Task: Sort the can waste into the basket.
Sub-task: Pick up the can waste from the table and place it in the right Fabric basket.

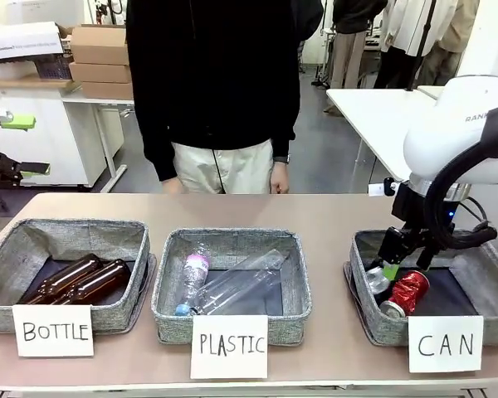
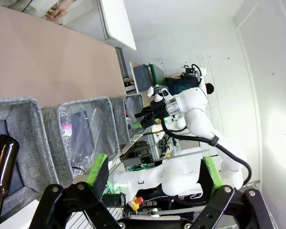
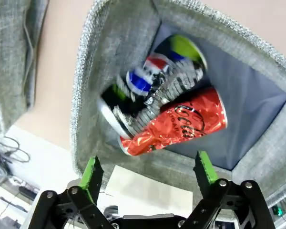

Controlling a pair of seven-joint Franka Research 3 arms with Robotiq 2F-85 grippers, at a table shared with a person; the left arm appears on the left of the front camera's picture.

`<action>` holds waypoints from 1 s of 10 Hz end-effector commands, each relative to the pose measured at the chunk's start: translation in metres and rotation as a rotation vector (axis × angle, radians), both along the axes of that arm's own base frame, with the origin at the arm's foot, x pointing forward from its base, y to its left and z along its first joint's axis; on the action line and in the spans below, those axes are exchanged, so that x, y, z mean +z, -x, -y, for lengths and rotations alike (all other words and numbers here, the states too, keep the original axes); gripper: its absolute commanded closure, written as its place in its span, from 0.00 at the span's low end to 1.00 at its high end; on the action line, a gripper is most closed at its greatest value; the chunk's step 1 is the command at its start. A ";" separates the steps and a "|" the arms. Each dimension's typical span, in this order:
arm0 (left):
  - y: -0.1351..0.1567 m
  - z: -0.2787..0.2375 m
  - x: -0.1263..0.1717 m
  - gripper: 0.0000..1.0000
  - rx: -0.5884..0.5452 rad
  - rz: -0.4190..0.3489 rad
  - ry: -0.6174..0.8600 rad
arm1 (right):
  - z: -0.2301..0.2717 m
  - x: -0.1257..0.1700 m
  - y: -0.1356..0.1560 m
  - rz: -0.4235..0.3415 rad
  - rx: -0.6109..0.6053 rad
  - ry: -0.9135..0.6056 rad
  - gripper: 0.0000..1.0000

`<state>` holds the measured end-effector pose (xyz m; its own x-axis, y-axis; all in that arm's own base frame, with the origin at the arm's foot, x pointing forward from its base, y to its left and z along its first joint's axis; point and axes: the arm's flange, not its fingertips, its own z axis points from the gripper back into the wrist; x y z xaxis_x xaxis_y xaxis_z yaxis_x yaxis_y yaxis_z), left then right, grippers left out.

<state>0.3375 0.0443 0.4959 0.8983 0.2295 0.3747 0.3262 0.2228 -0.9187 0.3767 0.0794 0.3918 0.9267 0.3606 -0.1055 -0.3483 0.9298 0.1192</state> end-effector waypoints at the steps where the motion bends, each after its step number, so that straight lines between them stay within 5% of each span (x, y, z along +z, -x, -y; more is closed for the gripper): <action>1: 0.001 0.002 0.003 0.01 0.012 -0.001 0.019 | 0.002 0.006 -0.004 0.010 -0.029 -0.043 0.00; 3: 0.001 0.002 0.003 0.01 0.012 -0.001 0.019 | 0.002 0.030 0.002 0.068 -0.089 -0.252 0.00; 4: 0.001 0.002 0.003 0.01 0.012 -0.001 0.019 | 0.007 0.053 0.010 0.103 -0.132 -0.550 0.00; 5: 0.001 0.002 0.003 0.01 0.012 -0.001 0.019 | 0.026 0.080 0.021 0.152 -0.317 -1.117 0.00; 6: 0.001 0.002 0.003 0.01 0.012 -0.001 0.019 | 0.045 0.093 0.032 0.152 -0.312 -1.574 0.00; 8: 0.001 0.002 0.003 0.01 0.012 -0.001 0.019 | 0.065 0.082 0.025 0.030 -0.357 -1.922 0.00; 9: 0.001 0.002 0.003 0.01 0.012 -0.001 0.019 | 0.068 0.073 0.016 -0.025 -0.320 -2.018 0.00; 10: 0.001 0.002 0.003 0.01 0.012 -0.001 0.019 | 0.063 0.068 0.004 -0.064 -0.404 -1.992 0.00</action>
